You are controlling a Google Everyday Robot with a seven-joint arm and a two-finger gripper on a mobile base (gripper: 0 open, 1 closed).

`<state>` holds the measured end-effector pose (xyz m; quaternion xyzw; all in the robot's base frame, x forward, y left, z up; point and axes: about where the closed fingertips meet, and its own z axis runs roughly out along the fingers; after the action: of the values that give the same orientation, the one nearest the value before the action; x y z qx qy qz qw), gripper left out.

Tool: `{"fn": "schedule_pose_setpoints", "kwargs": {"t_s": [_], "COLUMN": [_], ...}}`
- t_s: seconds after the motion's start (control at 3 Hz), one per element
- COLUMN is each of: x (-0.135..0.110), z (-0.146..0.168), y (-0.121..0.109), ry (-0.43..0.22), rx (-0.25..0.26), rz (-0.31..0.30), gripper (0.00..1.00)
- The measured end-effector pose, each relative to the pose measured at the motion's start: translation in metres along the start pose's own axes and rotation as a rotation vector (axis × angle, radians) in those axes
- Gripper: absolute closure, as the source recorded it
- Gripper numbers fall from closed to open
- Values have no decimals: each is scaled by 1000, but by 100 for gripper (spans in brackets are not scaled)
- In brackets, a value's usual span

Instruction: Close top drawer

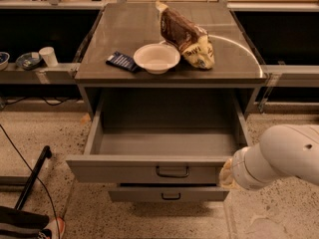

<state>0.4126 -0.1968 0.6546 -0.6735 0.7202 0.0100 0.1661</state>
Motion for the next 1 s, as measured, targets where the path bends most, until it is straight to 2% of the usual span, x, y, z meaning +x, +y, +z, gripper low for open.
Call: {"fn": "schedule_pose_setpoints", "kwargs": {"t_s": [0.33, 1.0], "x": [-2, -23], "z": [14, 31], "y": [-6, -43], "ry": [-14, -27], "rx": [28, 90], "rz": [-60, -73], "gripper": [100, 100]}}
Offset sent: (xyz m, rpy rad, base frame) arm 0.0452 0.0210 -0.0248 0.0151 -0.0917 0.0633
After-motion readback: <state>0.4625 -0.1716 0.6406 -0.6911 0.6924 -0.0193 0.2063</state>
